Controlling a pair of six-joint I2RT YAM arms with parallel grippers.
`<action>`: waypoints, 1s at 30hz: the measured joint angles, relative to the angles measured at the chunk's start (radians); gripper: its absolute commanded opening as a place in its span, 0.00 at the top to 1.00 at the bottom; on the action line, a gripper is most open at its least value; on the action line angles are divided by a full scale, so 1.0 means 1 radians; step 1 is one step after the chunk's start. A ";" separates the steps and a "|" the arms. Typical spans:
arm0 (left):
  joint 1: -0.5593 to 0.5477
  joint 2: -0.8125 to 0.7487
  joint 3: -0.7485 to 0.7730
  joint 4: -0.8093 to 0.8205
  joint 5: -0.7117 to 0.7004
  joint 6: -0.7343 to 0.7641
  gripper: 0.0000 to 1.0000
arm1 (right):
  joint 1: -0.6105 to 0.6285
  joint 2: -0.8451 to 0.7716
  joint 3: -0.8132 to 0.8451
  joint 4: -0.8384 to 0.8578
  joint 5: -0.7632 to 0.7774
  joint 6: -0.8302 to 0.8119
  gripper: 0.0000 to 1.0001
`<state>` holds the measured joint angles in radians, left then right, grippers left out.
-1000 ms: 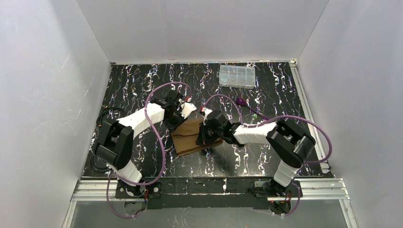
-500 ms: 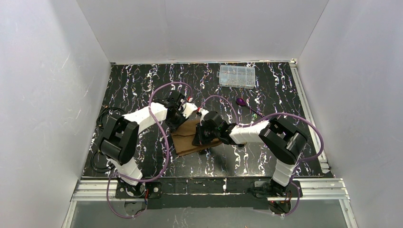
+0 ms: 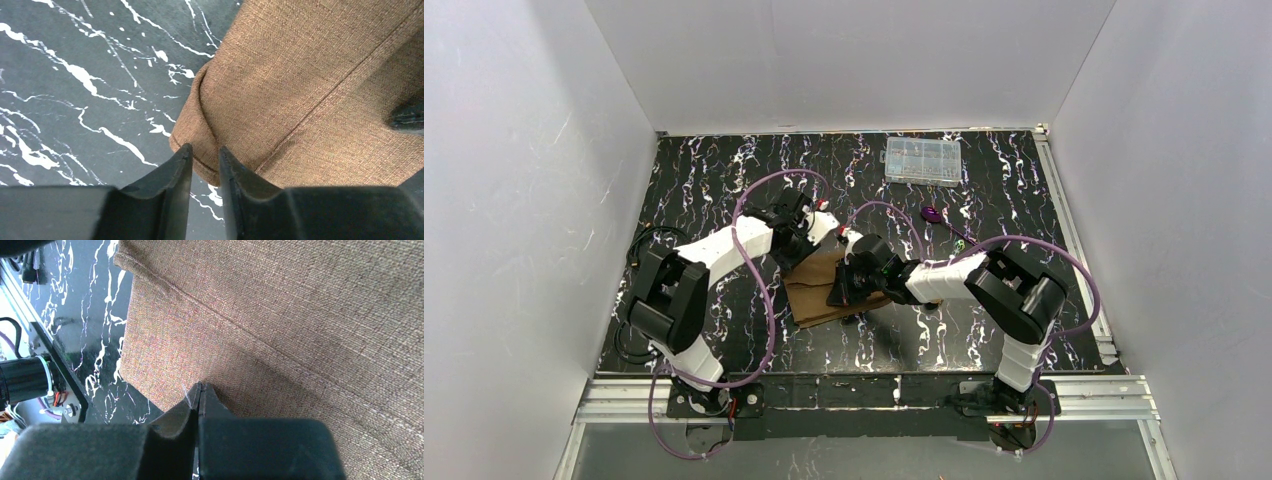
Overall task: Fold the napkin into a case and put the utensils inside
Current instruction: Smooth out the 2/3-rectangle-folded napkin at the center of the board.
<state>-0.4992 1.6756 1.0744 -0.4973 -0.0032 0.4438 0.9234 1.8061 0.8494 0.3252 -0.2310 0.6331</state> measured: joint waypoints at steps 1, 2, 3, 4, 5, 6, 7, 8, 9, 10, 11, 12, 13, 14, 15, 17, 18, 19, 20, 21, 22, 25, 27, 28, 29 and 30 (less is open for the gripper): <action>0.000 -0.009 0.002 -0.002 -0.003 -0.001 0.71 | 0.000 0.001 0.000 0.000 0.000 0.000 0.94; 0.000 -0.014 0.005 -0.001 -0.007 -0.002 0.70 | 0.000 0.002 0.000 0.001 -0.001 0.000 0.94; 0.000 -0.016 0.008 -0.001 -0.010 -0.003 0.70 | 0.000 0.002 0.000 0.003 -0.002 0.001 0.94; 0.000 -0.016 0.010 0.000 -0.013 -0.003 0.70 | 0.000 0.002 0.000 0.005 -0.003 0.001 0.94; 0.000 -0.015 0.011 0.000 -0.015 -0.003 0.70 | 0.000 0.003 0.000 0.007 -0.004 0.001 0.94; 0.000 -0.015 0.011 0.000 -0.016 -0.004 0.70 | 0.000 0.004 0.000 0.008 -0.005 0.001 0.94; 0.000 -0.014 0.011 0.002 -0.018 -0.006 0.70 | 0.000 0.004 0.000 0.008 -0.005 0.001 0.94; 0.000 -0.013 0.011 0.003 -0.019 -0.006 0.70 | 0.000 0.005 0.000 0.008 -0.006 0.001 0.94; 0.000 -0.009 0.012 0.005 -0.022 -0.007 0.70 | 0.000 0.005 0.001 0.008 -0.006 0.001 0.94; 0.000 -0.003 0.014 0.007 -0.024 -0.007 0.70 | 0.000 0.006 0.002 0.008 -0.007 0.001 0.94; 0.000 0.004 0.015 0.011 -0.025 -0.007 0.70 | 0.000 0.009 0.004 0.009 -0.008 0.002 0.94; 0.000 0.014 0.017 0.015 -0.026 -0.007 0.71 | 0.000 0.011 0.006 0.010 -0.008 0.003 0.94; 0.000 0.023 0.019 0.017 -0.027 -0.007 0.71 | 0.000 0.014 0.009 0.013 -0.010 0.004 0.94; 0.000 0.032 0.021 0.020 -0.027 -0.007 0.72 | 0.000 0.017 0.011 0.014 -0.011 0.005 0.94; 0.000 0.040 0.022 0.022 -0.026 -0.008 0.73 | 0.000 0.019 0.013 0.015 -0.012 0.006 0.94; 0.000 0.056 0.022 0.021 -0.022 -0.011 0.73 | 0.000 0.024 0.018 0.016 -0.015 0.009 0.94; 0.000 0.061 0.022 0.020 -0.019 -0.014 0.74 | 0.000 0.027 0.021 0.017 -0.016 0.010 0.94; -0.001 0.064 0.022 0.020 -0.017 -0.016 0.76 | 0.000 0.030 0.024 0.018 -0.018 0.012 0.94; -0.001 0.065 0.022 0.020 -0.016 -0.018 0.80 | 0.000 0.032 0.026 0.018 -0.019 0.012 0.94; -0.002 0.065 0.022 0.021 -0.016 -0.018 0.86 | 0.000 0.034 0.028 0.018 -0.019 0.014 0.94; -0.003 0.065 0.022 0.023 -0.017 -0.019 0.94 | 0.000 0.035 0.028 0.019 -0.020 0.015 0.94; -0.005 0.065 0.019 0.039 -0.036 -0.016 1.00 | 0.000 0.035 0.028 0.019 -0.019 0.018 0.95; -0.007 0.064 0.010 0.058 -0.051 -0.009 1.00 | 0.000 0.035 0.028 0.019 -0.019 0.019 0.95; -0.007 0.063 0.004 0.066 -0.058 -0.006 1.00 | 0.000 0.035 0.028 0.019 -0.019 0.019 0.95; -0.007 0.061 -0.001 0.072 -0.061 -0.003 1.00 | 0.000 0.035 0.028 0.019 -0.018 0.021 0.95; -0.007 0.056 -0.004 0.075 -0.063 0.002 1.00 | -0.001 0.035 0.028 0.019 -0.018 0.022 0.96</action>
<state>-0.5060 1.7313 1.0702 -0.4221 -0.0662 0.4458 0.9222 1.8412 0.8776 0.3439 -0.2489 0.6552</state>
